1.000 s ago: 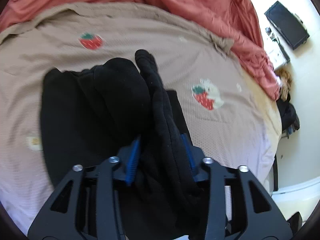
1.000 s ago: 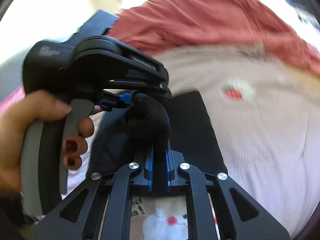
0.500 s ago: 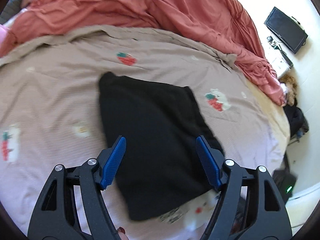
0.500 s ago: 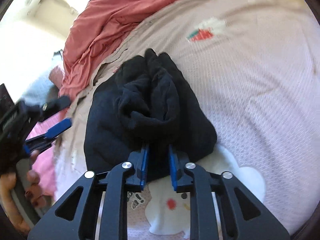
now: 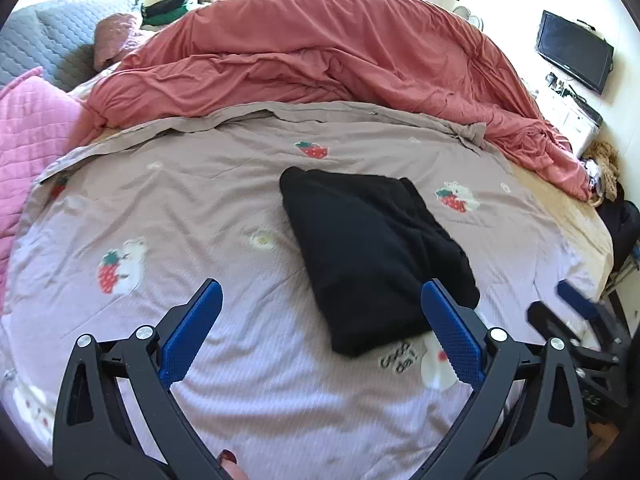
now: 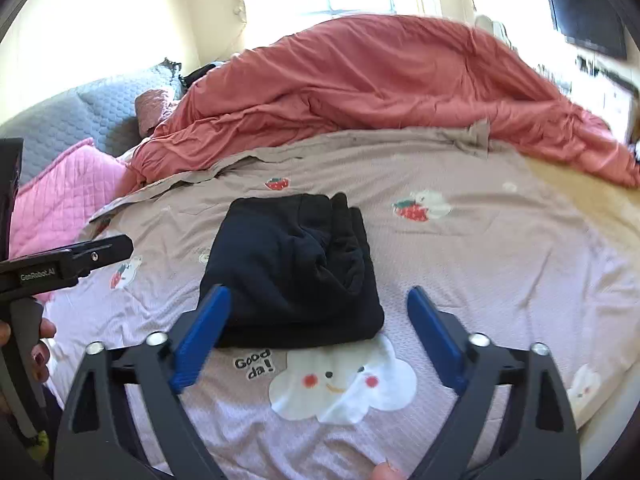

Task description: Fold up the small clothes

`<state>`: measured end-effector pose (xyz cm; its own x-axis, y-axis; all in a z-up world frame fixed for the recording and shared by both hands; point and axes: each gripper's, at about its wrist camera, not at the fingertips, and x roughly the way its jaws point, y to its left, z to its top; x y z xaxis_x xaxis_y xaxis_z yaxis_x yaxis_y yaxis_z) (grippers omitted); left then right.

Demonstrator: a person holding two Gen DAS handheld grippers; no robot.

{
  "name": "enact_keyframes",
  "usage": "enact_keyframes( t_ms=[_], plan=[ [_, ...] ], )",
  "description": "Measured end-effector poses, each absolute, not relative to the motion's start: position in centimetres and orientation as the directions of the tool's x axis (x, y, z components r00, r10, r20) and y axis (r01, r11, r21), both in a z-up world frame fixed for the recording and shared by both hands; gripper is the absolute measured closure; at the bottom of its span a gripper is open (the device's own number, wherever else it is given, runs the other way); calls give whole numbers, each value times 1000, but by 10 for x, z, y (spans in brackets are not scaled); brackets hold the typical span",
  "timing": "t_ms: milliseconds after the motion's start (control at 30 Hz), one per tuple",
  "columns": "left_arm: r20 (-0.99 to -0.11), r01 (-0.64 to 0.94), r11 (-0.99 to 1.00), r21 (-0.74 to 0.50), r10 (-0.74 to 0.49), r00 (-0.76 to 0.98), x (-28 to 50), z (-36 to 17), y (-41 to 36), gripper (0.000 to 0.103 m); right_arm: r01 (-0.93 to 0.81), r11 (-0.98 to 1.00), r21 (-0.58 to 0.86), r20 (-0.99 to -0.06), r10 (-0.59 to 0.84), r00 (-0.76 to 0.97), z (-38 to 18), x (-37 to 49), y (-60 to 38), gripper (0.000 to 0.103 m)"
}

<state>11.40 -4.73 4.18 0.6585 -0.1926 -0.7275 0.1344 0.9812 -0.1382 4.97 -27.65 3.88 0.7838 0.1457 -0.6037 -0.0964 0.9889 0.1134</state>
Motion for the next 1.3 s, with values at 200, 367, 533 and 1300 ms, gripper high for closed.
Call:
enact_keyframes(
  t_ms=[200, 367, 533, 1300],
  plan=[
    [-744, 126, 983, -136, -185, 642, 91, 35, -39, 9, -115, 991, 67, -599, 132, 789, 45, 31, -270, 7],
    [-764, 106, 985, -137, -173, 622, 77, 22, -34, 9, -113, 992, 56, -607, 123, 785, 47, 19, -271, 5],
    [-774, 91, 985, -144, -170, 610, 68, 12, -31, 9, -95, 994, 47, -623, 103, 775, 42, 17, -273, 5],
    [-781, 82, 985, -152, -171, 601, 62, 12, -27, 9, -94, 995, 19, -645, 84, 760, 36, 16, -269, 5]
  ],
)
